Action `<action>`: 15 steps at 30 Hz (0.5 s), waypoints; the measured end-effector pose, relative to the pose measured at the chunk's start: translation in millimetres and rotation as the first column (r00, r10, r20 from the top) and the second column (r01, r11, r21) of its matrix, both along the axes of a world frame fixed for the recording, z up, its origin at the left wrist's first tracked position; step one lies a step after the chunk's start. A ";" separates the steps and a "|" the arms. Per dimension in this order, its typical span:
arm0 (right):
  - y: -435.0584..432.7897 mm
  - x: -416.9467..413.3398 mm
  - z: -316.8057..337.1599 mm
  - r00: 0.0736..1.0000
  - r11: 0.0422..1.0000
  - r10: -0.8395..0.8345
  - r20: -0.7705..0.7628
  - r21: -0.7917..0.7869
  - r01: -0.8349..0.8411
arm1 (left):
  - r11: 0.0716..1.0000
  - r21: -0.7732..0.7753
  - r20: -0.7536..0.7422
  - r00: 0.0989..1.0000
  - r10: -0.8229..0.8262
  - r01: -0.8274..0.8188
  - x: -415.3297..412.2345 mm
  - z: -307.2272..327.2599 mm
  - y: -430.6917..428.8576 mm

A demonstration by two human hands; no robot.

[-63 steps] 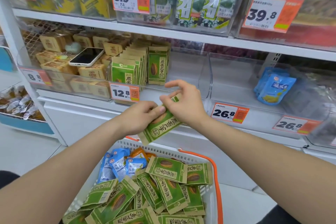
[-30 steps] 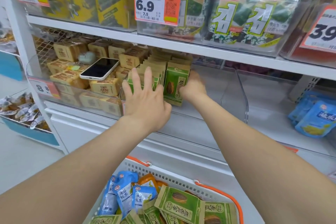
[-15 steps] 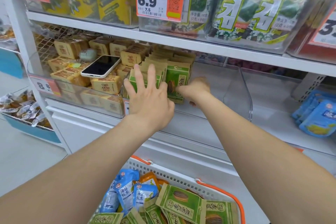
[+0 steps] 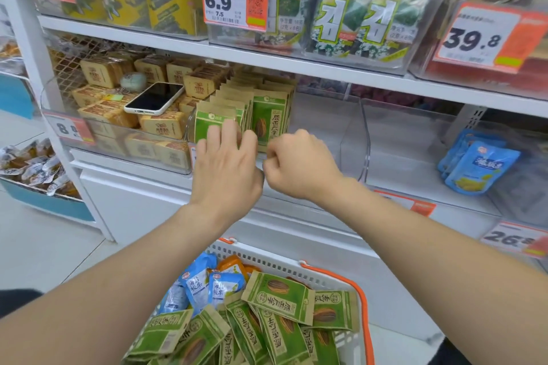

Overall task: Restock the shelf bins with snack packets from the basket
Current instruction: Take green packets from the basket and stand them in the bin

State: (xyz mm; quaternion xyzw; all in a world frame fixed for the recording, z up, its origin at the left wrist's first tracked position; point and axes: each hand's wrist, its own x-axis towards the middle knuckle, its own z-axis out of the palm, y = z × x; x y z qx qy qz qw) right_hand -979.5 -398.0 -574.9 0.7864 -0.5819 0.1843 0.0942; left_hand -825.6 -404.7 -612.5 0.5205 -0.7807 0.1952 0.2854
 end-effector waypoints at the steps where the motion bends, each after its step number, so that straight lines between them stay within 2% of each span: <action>1: 6.9 -1.1 -3.7 0.999 0.996 0.006 -0.040 0.087 -0.003 | 0.999 0.053 0.029 0.999 -0.013 0.011 0.4 -4.8 4.4; 4: 19.5 -7.7 -28.8 0.985 0.913 0.044 -0.165 0.408 0.027 | 0.927 0.374 0.139 0.986 -0.094 0.036 -0.7 -22.0 19.9; 7: 29.7 -17.6 -64.0 0.941 0.751 0.151 -0.303 0.654 0.090 | 0.736 0.675 0.303 0.928 -0.217 -0.048 -1.6 -40.5 32.3; 10: 38.8 -23.3 -101.5 0.881 0.591 0.240 -0.408 0.781 0.201 | 0.600 0.791 0.395 0.848 -0.354 -0.119 -3.6 -52.7 38.6; 12: 43.3 -25.0 -123.1 0.833 0.561 0.299 -0.465 0.792 0.241 | 0.528 0.835 0.402 0.825 -0.397 -0.153 -5.9 -58.8 39.0; 15: 52.3 -24.8 -144.1 0.821 0.538 0.356 -0.447 0.816 0.210 | 0.474 0.858 0.423 0.797 -0.432 -0.199 -7.9 -68.5 36.7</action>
